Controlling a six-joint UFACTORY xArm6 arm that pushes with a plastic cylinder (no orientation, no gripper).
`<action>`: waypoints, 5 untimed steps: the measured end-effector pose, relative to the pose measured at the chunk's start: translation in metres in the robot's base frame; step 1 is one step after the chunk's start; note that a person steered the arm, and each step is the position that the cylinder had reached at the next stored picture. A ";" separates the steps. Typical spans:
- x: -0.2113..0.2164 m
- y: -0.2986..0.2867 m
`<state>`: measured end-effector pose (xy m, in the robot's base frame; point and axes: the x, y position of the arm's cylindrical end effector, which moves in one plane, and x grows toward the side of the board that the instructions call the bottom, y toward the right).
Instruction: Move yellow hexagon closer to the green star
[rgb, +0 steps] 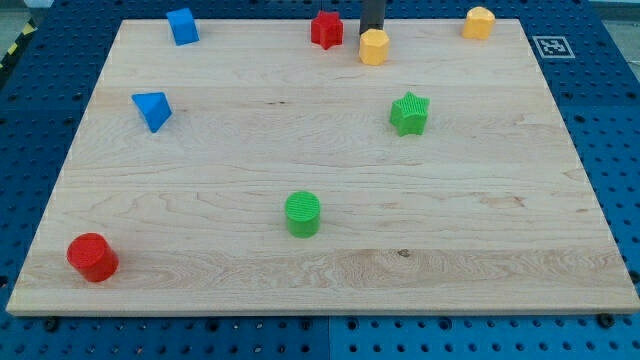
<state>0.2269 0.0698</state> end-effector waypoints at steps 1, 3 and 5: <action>0.019 0.000; 0.074 0.001; 0.083 0.018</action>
